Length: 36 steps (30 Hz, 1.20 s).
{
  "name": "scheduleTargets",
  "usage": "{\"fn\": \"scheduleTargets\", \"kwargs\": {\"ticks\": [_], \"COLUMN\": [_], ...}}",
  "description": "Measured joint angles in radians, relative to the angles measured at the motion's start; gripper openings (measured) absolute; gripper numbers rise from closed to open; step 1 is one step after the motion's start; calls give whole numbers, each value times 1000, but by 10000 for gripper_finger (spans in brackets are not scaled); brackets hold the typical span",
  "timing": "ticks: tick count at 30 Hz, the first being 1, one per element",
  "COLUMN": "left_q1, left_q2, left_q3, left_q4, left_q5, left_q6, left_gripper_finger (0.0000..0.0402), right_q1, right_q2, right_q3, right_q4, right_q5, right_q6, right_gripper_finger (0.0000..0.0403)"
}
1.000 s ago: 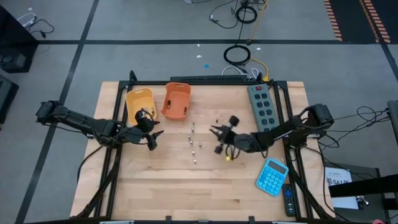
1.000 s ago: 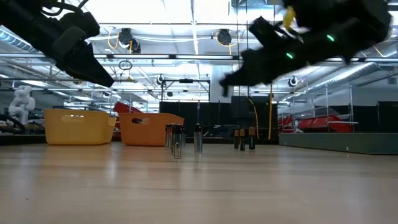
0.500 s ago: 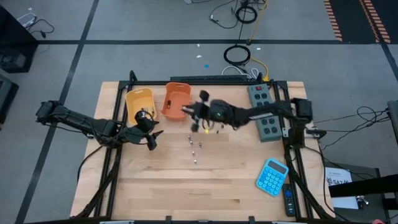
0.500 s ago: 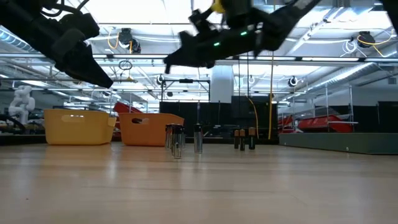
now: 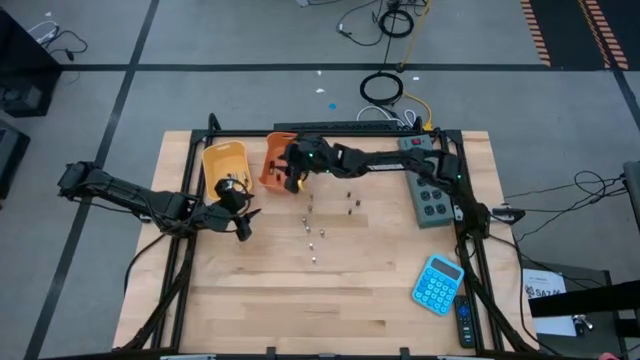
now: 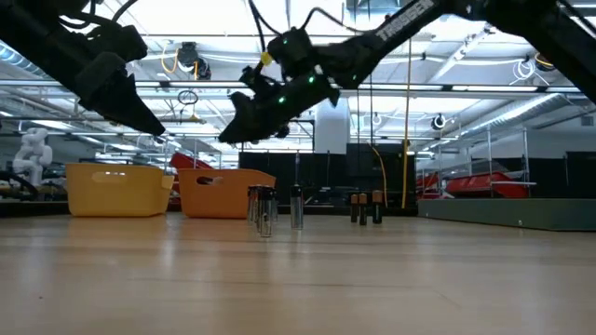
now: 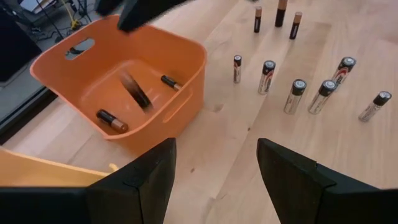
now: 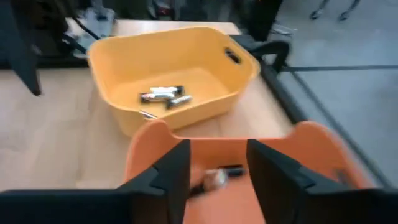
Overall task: Sort batteries
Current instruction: Put the black battery into the orange bin
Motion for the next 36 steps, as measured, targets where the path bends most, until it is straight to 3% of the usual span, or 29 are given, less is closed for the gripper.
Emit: {"fn": "scheduleTargets", "kwargs": {"ticks": [6,10,15,19,23,28,36], "left_q1": [-17,-21,13,60,95,98,75], "left_q2": [0,0,2,26,101,271,543], "left_q3": [0,0,0,0,0,0,0], "left_q4": [14,51,230,318,397,608,926], "left_q5": [-6,-7,-15,86,201,274,259], "left_q6": [58,101,231,281,263,247,256], "left_gripper_finger": [235,235,235,235,235,235,235], "right_q1": [70,116,129,190,284,365,466], "right_q2": [-191,-340,-543,-680,-800,-866,-823], "right_q3": [-1,-113,-447,-763,-983,-1106,-1123], "right_q4": [-236,-300,-125,63,243,352,390], "right_q5": [135,165,184,349,505,572,716], "right_q6": [-157,-209,-62,87,236,299,269], "right_gripper_finger": [167,156,146,144,144,144,144]}}
